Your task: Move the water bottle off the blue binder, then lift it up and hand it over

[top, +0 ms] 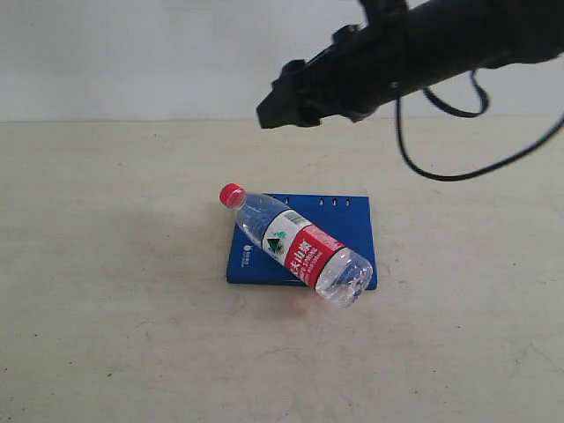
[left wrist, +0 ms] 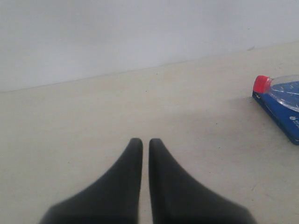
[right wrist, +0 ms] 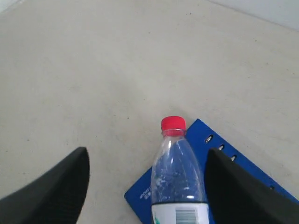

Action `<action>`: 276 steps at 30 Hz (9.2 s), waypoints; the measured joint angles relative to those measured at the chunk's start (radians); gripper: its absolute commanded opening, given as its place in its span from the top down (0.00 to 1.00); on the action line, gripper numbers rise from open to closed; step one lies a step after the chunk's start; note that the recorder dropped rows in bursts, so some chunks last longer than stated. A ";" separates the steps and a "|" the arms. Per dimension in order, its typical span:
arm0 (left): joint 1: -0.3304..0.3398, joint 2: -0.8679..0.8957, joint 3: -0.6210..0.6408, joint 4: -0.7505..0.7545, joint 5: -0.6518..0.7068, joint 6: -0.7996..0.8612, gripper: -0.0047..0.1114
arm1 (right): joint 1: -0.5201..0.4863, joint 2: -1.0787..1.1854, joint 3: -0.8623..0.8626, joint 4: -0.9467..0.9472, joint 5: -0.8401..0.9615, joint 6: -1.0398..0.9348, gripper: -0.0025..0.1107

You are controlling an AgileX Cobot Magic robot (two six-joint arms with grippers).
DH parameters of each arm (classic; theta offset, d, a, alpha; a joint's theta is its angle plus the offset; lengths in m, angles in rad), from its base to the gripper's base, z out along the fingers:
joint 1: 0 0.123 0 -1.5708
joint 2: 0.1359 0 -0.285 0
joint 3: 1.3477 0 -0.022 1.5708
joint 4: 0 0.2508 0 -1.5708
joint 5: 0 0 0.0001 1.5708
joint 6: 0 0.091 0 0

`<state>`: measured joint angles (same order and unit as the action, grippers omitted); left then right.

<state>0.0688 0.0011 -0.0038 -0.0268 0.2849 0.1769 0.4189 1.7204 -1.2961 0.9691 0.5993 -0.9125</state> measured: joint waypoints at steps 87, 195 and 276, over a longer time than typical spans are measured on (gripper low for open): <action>0.000 0.000 0.000 0.000 0.000 0.000 0.92 | -0.379 0.190 -0.337 -0.439 0.188 0.127 0.53; -0.006 1.982 -0.761 -1.711 0.667 1.361 0.44 | -0.358 0.287 0.291 0.344 0.210 -0.127 0.43; -0.009 2.068 -0.983 -1.714 0.323 1.465 0.46 | -0.178 0.390 0.229 0.692 0.078 -0.412 0.41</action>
<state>0.0601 2.0689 -0.9868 -1.7409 0.6075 1.6421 0.2407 2.1102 -1.0667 1.6614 0.6776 -1.3243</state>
